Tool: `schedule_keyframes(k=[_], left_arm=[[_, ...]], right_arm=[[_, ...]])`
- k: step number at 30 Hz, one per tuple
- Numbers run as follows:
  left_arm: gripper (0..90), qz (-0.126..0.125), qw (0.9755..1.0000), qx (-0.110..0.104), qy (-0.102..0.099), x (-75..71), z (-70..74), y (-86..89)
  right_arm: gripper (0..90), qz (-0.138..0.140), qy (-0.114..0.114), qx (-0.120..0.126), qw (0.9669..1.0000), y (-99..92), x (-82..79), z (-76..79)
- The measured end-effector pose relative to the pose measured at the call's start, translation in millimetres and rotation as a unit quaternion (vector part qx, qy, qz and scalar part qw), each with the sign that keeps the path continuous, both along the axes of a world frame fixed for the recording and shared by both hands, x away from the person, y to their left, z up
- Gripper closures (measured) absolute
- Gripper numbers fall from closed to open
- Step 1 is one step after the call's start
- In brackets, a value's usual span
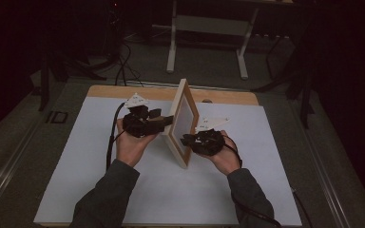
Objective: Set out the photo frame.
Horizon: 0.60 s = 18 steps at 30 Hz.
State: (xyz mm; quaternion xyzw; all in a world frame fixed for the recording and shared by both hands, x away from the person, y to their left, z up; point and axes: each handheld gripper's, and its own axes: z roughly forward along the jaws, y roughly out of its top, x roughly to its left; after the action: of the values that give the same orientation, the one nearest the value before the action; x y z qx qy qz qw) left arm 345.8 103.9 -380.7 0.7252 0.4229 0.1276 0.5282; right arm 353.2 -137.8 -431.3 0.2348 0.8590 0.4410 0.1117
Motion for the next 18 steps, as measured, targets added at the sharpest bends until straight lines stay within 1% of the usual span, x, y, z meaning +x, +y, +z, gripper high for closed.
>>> schedule_keyframes(k=[1,2,3,4,5,6,7,8,9,15,17,18], left_arm=[[41.2,0.001,1.0,0.005,0.002,0.4,-0.3,-1.7],[40.3,0.001,1.0,0.005,0.002,0.4,-0.3,-1.7],[37.9,0.005,0.9998,0.017,0.006,1.0,-1.8,-6.7],[35.5,0.005,0.9998,0.017,0.006,1.0,-1.8,-6.7],[32.4,0.011,0.9994,0.03,0.01,1.8,-4.3,-12.0],[30.4,0.011,0.9994,0.03,0.01,1.8,-4.3,-12.0],[27.8,0.012,0.9991,0.038,0.015,2.5,-6.8,-16.7],[26.3,0.012,0.9991,0.038,0.015,2.5,-6.8,-16.7],[24.8,0.013,0.9987,0.046,0.019,2.9,-8.8,-20.8],[24.2,0.008,0.998,0.058,0.023,2.9,-13.4,-30.6],[24.9,0.011,0.9976,0.065,0.022,2.5,-14.9,-34.0],[25.2,0.011,0.9976,0.065,0.022,2.5,-14.9,-34.0]], right_arm=[[76.0,0.0,0.0,0.001,1.0,-0.2,-0.2,-0.4],[76.0,0.0,0.0,0.001,1.0,-0.2,-0.2,-0.4],[75.6,0.0,0.001,0.0,1.0,-0.7,-0.3,-0.7],[75.4,0.0,0.001,0.0,1.0,-1.1,-0.3,-0.9],[74.9,0.0,0.001,0.001,1.0,-1.9,-0.2,-1.0],[74.9,0.0,0.001,0.001,1.0,-1.9,-0.2,-1.0],[74.2,0.0,0.002,0.002,1.0,-3.4,-0.2,-1.2],[74.2,0.0,0.002,0.002,1.0,-3.4,-0.2,-1.2],[74.0,0.0,0.002,0.002,1.0,-5.0,-0.3,-1.3],[73.7,-0.003,0.005,0.001,1.0,-9.8,-0.4,-2.5],[73.5,-0.005,0.005,0.002,1.0,-11.9,-0.4,-3.2],[73.5,-0.005,0.005,0.002,1.0,-13.0,-0.6,-3.8]])
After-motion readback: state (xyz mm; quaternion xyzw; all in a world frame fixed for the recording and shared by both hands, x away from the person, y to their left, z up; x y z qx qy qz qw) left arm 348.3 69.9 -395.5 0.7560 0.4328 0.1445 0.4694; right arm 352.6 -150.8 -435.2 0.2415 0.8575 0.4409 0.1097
